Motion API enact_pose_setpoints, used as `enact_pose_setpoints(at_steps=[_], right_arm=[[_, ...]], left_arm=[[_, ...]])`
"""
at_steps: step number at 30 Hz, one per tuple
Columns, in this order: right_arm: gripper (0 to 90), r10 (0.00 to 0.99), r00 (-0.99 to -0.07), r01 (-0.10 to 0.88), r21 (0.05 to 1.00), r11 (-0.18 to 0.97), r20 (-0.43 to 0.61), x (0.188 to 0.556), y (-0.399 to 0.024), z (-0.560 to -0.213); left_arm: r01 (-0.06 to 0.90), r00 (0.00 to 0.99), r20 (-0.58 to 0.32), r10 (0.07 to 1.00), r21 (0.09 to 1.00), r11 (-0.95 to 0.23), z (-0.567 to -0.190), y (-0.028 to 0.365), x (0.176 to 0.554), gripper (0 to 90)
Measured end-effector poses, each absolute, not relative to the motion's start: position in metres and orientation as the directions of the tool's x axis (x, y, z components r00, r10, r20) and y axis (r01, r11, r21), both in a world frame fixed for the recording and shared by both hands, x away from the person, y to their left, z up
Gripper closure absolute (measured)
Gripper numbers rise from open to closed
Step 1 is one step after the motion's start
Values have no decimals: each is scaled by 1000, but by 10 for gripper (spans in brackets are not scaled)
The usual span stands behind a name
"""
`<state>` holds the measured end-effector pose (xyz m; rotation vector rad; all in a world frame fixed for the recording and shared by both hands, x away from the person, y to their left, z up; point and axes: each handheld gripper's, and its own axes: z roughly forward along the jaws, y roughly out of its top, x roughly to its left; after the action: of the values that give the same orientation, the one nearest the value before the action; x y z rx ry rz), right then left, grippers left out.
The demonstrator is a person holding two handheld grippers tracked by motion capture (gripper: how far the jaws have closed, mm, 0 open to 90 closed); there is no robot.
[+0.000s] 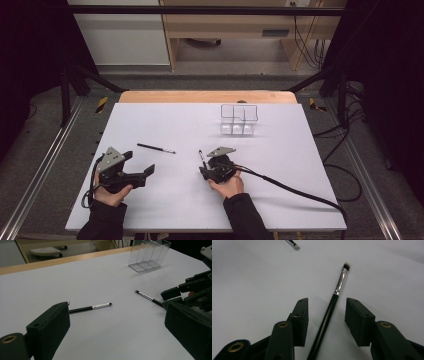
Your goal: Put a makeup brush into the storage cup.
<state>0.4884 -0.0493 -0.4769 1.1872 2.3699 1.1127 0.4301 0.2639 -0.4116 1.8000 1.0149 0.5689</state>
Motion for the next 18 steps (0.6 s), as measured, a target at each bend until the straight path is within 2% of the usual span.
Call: enact_pose_setpoints(at_steps=[11, 18], right_arm=[[814, 770, -638, 550, 712, 437, 21, 489, -51, -479], [839, 749, -662, 542, 691, 479, -1, 492, -54, -476]], left_arm=[[390, 545, -55, 836, 900, -195, -411, 264, 430, 54], [389, 544, -57, 837, 901, -192, -411, 264, 430, 55]])
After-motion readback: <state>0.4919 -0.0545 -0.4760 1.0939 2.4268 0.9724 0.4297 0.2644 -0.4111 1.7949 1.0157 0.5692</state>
